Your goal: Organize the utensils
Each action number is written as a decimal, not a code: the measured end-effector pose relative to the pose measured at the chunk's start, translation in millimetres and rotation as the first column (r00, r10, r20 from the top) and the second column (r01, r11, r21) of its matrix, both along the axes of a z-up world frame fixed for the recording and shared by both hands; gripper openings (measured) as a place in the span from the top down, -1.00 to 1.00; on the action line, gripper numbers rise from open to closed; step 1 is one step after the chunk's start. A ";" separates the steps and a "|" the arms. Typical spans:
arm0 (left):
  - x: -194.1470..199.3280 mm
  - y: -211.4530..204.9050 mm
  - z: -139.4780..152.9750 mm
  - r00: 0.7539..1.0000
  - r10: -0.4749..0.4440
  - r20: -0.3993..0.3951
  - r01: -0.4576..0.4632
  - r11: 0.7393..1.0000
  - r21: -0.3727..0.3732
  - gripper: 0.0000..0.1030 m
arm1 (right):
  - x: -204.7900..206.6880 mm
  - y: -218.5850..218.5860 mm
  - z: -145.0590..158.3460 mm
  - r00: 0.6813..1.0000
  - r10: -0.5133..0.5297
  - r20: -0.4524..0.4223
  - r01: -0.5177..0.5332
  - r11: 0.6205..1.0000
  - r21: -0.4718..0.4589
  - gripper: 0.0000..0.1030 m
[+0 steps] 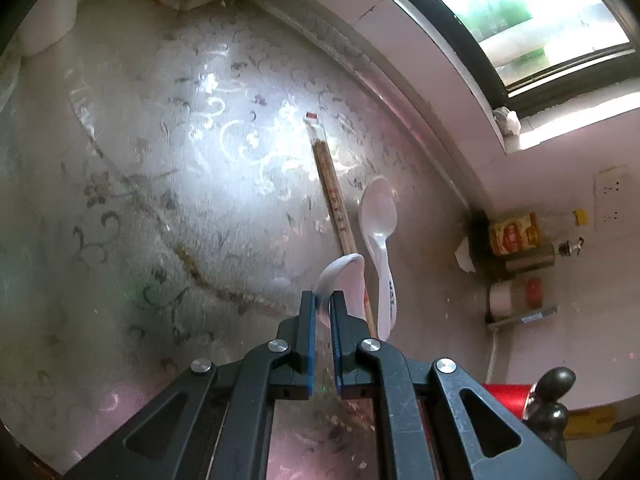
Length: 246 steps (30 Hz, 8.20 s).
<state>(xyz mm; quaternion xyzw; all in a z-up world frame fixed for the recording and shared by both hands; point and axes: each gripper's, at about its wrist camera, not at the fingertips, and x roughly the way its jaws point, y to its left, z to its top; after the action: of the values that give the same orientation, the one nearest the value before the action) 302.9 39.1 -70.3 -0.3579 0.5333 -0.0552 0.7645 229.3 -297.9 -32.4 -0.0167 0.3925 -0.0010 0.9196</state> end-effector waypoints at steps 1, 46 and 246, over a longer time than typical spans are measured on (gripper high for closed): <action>-1.2 0.3 -2.6 1.000 0.002 -0.009 -0.002 1.000 0.000 0.87 | -0.1 0.2 -0.4 1.000 0.001 -0.002 -0.001 1.000 0.001 -1.00; 0.9 -4.1 -15.1 0.996 -0.035 -0.082 0.044 0.993 0.107 0.32 | 0.8 -8.6 -6.0 1.000 -0.009 -0.016 0.009 1.000 0.007 -1.00; -46.1 -229.2 209.9 0.553 -0.643 0.530 0.298 0.747 0.595 0.85 | 5.5 -10.3 1.3 1.000 0.014 0.015 -0.014 0.999 0.052 -1.00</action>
<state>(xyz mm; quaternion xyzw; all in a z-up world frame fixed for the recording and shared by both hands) 256.9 -190.1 139.6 0.0352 0.2722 -0.2753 0.9213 234.8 -308.1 -31.1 0.0044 0.3857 0.0155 0.9225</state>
